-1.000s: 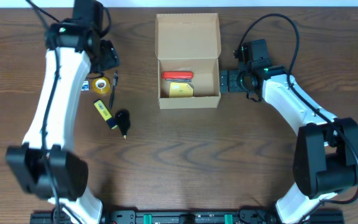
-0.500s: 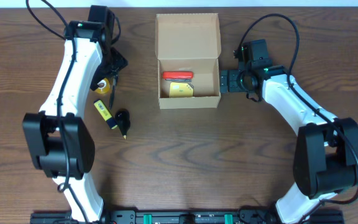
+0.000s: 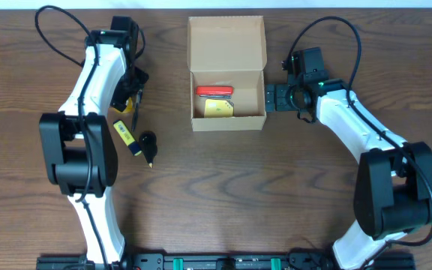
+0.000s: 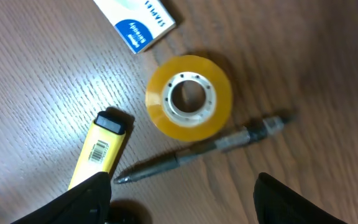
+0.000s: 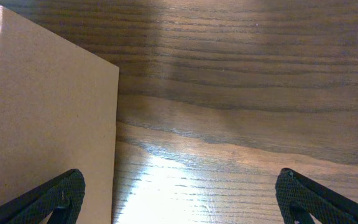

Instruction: Pack container

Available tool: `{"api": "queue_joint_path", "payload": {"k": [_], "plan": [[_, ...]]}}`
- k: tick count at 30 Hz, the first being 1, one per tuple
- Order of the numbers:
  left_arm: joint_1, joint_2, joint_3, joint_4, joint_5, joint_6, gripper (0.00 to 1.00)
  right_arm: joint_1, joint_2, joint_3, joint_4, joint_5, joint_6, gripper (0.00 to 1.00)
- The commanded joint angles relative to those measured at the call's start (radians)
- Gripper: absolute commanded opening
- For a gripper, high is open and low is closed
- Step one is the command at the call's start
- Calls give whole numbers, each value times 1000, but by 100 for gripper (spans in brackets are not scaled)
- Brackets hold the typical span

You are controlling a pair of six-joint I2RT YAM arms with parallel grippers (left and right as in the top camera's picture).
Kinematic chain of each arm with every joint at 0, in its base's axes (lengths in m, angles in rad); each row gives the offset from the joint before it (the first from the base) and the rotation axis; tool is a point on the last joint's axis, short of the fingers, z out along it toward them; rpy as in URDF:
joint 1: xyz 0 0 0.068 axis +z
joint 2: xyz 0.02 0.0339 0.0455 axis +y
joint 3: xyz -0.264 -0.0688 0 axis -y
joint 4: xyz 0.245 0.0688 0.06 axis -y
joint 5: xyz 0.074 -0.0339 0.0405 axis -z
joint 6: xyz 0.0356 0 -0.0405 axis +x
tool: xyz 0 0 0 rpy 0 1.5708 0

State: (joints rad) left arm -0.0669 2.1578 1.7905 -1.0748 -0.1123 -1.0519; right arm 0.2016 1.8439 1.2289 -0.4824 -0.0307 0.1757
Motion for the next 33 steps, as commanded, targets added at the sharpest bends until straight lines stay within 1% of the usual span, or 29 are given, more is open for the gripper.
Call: {"api": "queue_joint_path", "payload": {"k": [1,4,8,11,13,16,18,22,27,33], "plan": [[19,30,12,-13,-25,-106,75,-5,0,0,-1,-3,11,99],[35,38,12,-5,-28,-135,76,-5,0,0,-1,-3,10,99],[62,43,11,15,-27,-137,74,-5,0,0,-1,-3,10,99],[82,45,11,51,-27,-138,76,-5,0,0,-1,-3,10,99],[94,46,11,80,-26,-138,79,-5,0,0,-1,-3,10,99],[107,46,11,99,-24,-138,79,-5,0,0,-1,-3,10,99],[109,46,11,95,-16,-137,76,-5,0,0,-1,-3,10,99],[111,53,11,95,19,-137,75,-5,0,0,-1,-3,10,99],[112,97,11,146,123,-111,74,-5,0,0,-1,-3,10,99],[113,132,11,146,138,-111,75,-5,0,0,-1,-3,10,99]]}}
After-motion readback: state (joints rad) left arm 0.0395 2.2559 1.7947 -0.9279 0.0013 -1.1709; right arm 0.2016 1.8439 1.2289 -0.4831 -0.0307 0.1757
